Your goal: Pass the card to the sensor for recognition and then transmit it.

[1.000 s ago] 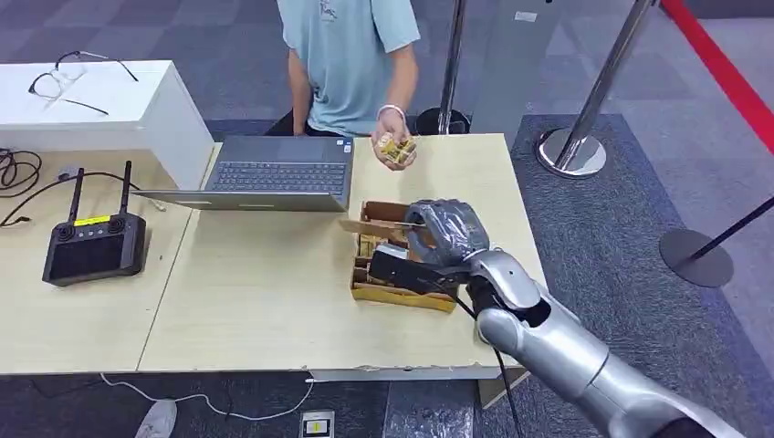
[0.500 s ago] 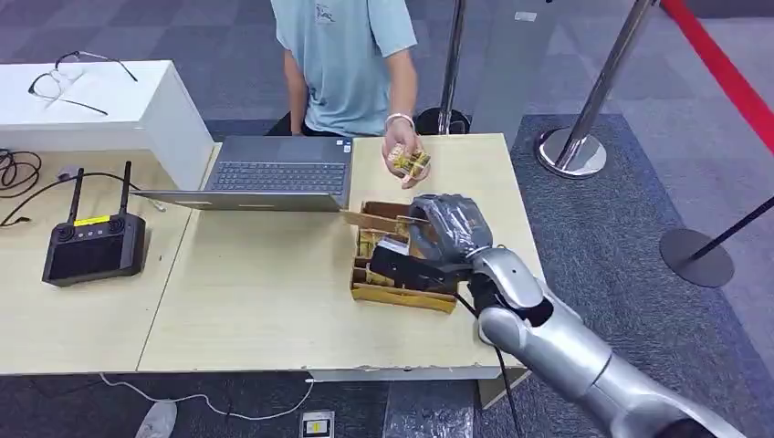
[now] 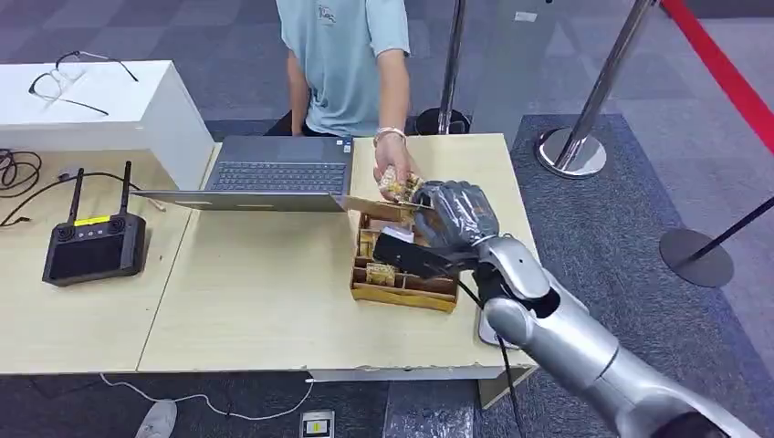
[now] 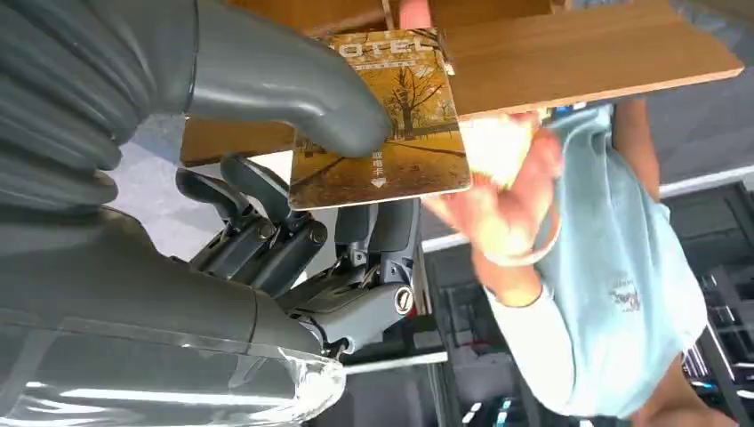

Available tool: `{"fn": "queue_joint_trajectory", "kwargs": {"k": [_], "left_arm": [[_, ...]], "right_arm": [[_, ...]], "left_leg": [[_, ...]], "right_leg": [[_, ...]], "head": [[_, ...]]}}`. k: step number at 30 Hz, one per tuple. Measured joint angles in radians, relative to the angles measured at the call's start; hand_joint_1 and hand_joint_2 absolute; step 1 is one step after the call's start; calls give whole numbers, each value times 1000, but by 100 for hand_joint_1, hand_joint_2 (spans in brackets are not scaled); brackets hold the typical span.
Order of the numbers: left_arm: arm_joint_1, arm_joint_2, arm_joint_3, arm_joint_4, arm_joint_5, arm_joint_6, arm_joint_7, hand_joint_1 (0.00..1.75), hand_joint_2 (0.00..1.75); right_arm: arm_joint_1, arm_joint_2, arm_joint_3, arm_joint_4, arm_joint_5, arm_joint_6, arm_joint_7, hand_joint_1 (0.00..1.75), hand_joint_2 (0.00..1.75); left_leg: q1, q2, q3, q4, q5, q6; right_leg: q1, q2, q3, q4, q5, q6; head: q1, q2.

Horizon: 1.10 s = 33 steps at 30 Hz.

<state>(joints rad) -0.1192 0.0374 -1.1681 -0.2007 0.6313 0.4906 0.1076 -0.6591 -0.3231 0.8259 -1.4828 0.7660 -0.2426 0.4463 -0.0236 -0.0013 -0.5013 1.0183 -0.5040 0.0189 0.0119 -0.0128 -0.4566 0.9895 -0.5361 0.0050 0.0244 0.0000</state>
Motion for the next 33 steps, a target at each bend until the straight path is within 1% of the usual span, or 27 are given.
{"fn": "queue_joint_trajectory", "kwargs": {"k": [4,15,30,31,32,33], "left_arm": [[0,0,0,0,-4,0,0,0,175],[-1,-1,0,0,-13,-7,4,0,175],[-1,-3,0,0,-13,-9,8,0,175],[-1,-3,0,0,-13,-9,9,0,175],[-1,-3,0,0,-13,-9,10,0,175],[0,-3,0,0,-13,-9,11,0,175]], "right_arm": [[-40,9,-2,0,-27,8,0,175,175],[-146,60,15,37,-60,31,-8,175,175],[-162,93,50,150,-73,13,-37,175,175],[-161,94,51,157,-74,14,-37,98,175],[-161,95,54,164,-74,14,-37,98,175],[-161,95,57,171,-74,14,-37,24,175]], "left_leg": [[0,0,0,0,0,0],[0,0,0,0,0,0],[0,0,0,0,0,0],[0,0,0,0,0,0],[0,0,0,0,0,0],[0,0,0,0,0,0]], "right_leg": [[0,0,0,0,0,0],[0,0,0,0,0,0],[0,0,0,0,0,0],[0,0,0,0,0,0],[0,0,0,0,0,0],[0,0,0,0,0,0]], "head": [[0,0],[0,0],[0,0],[0,0],[0,0],[0,0]]}}
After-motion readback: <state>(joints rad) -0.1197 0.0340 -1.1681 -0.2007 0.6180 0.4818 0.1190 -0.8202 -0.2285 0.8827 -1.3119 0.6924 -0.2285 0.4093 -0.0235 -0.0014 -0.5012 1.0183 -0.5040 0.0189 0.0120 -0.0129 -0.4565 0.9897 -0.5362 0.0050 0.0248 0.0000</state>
